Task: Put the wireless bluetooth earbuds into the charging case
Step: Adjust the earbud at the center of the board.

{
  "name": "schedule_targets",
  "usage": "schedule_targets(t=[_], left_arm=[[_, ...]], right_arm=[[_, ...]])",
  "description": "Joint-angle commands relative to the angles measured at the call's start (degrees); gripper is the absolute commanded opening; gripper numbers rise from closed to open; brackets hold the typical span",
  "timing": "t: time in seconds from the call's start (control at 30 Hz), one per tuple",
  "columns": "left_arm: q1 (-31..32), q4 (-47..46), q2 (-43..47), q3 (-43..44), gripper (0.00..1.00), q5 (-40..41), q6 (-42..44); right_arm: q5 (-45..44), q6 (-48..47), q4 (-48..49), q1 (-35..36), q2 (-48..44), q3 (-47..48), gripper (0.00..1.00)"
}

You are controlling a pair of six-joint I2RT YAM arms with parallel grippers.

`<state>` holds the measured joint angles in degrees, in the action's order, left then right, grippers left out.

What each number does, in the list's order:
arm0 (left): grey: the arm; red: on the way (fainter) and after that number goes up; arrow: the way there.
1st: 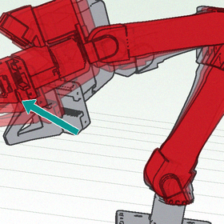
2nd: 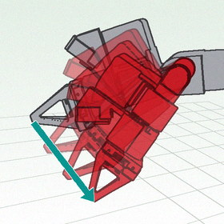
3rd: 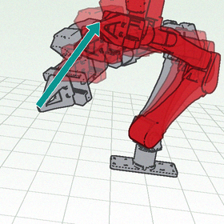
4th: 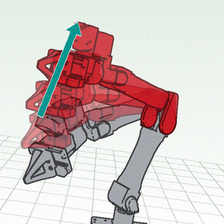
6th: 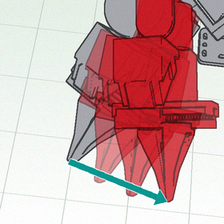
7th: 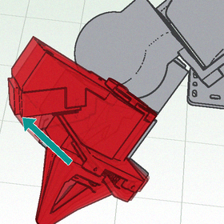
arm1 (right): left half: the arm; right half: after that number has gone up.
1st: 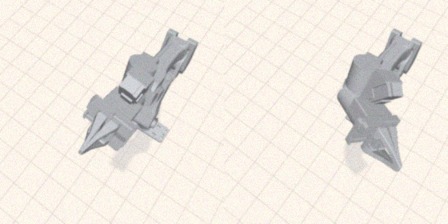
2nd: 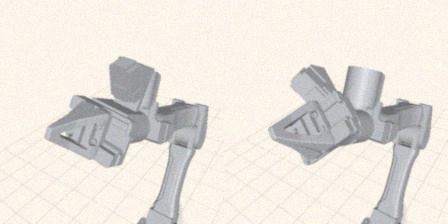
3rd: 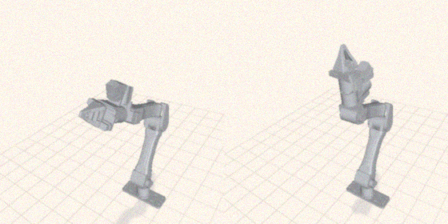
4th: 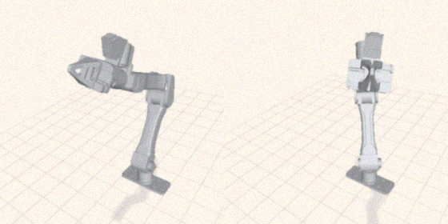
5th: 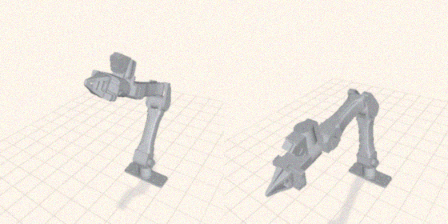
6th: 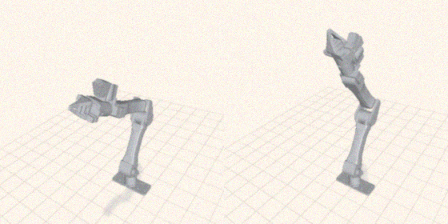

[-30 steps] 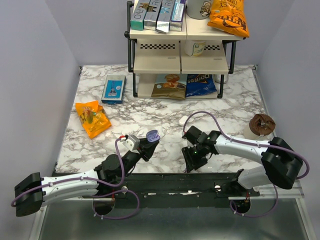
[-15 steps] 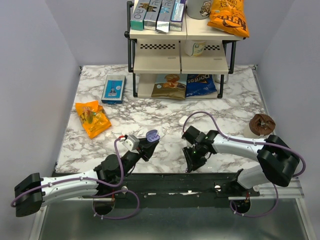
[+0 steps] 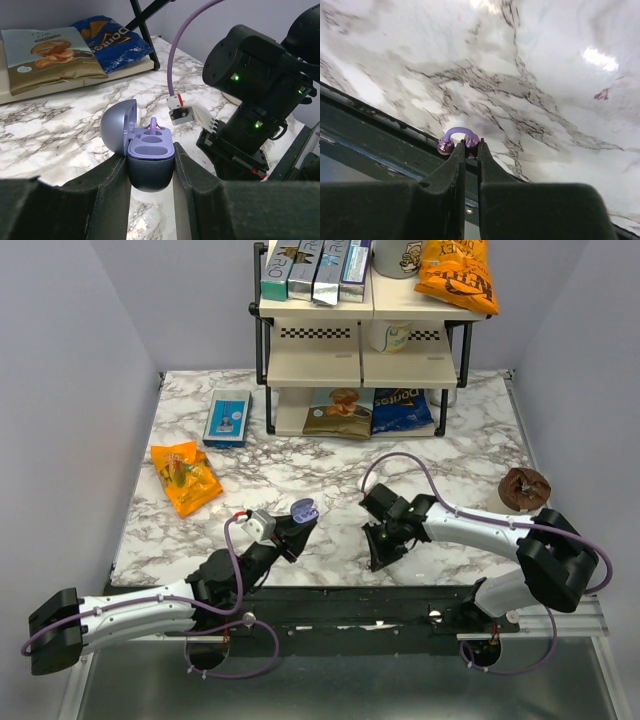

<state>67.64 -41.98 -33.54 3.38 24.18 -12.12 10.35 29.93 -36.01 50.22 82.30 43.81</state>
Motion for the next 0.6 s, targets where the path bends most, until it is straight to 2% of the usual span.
schedule_targets(t=[0.0,0.1,0.17,0.2,0.23,0.33,0.4,0.43,0.5,0.53,0.57], left_arm=[[0.5,0.3,1.6,-0.4,0.00,1.2,-0.2],[0.5,0.1,2.7,-0.9,0.00,1.6,-0.4],[0.6,-0.6,3.3,-1.4,0.00,1.7,-0.3],[0.5,-0.7,3.5,-1.4,0.00,1.8,-0.4],[0.5,-0.7,4.1,-1.4,0.00,1.7,-0.4],[0.6,-1.0,5.3,-1.6,0.00,1.6,-0.5],[0.5,-0.8,5.9,-1.6,0.00,1.6,-0.5],[0.6,-0.7,6.3,-1.6,0.00,1.4,-0.5],[0.6,-0.5,6.6,-1.7,0.00,1.2,-0.4],[0.6,-0.5,7.2,-1.9,0.00,1.1,-0.4],[0.6,-0.6,7.3,-2.1,0.00,1.0,-0.4]], right_arm=[[-5.3,-1.0,0.5,0.1,0.0,3.6,0.04],[-8.1,-2.9,2.2,-0.6,-1.8,5.8,0.02],[-1.9,-3.2,7.2,-2.7,-3.4,5.7,0.01],[1.7,-2.3,10.1,-6.1,-4.0,4.8,0.01],[10.3,-1.1,17.0,-8.4,-4.5,3.6,0.01],[25.8,4.4,31.6,-14.9,-3.2,-2.1,0.01],[32.0,7.1,39.1,-16.9,0.0,-4.3,0.02],[36.5,10.4,46.0,-17.4,1.2,-4.9,0.02],[40.6,14.5,54.3,-18.7,4.7,-7.6,0.03],[43.3,19.0,62.6,-19.0,5.8,-8.5,0.03],[44.6,21.2,67.0,-19.4,6.9,-9.6,0.05]])
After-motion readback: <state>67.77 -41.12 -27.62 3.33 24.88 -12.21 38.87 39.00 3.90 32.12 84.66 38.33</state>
